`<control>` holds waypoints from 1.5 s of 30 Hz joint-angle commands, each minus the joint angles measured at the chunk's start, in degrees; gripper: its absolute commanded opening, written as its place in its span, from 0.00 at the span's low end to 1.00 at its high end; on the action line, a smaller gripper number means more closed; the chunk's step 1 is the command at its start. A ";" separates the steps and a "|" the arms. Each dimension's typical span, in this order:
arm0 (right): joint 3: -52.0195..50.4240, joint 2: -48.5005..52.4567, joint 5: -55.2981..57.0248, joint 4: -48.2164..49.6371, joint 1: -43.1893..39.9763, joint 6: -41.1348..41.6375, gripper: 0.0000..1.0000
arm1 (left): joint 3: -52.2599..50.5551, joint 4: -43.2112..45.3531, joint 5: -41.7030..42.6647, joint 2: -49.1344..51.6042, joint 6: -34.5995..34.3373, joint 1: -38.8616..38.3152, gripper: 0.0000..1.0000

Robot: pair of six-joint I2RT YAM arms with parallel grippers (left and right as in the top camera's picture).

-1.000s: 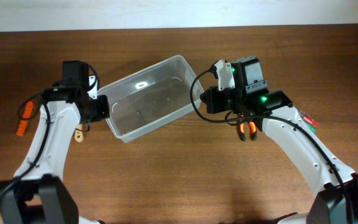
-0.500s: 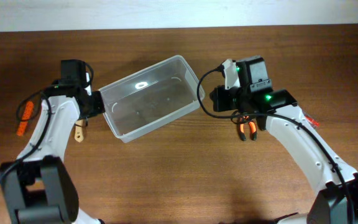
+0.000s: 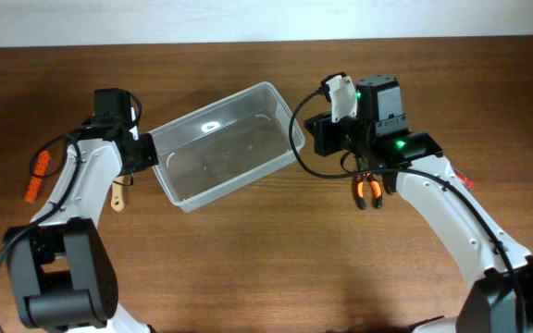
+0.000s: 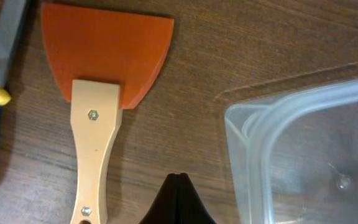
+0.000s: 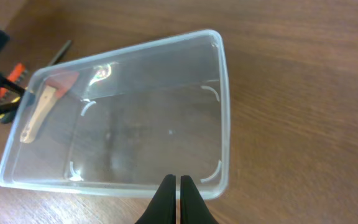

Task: Pack container

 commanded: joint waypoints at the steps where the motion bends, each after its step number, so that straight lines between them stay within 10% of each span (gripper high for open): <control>1: 0.96 3.23 -3.02 0.81 -0.11 -0.83 0.04 | 0.87 0.74 0.98 1.40 -0.70 0.13 0.02; 45: 6.16 3.76 7.69 -8.57 6.56 -6.23 0.05 | 3.28 8.50 15.04 1.05 0.26 0.02 0.02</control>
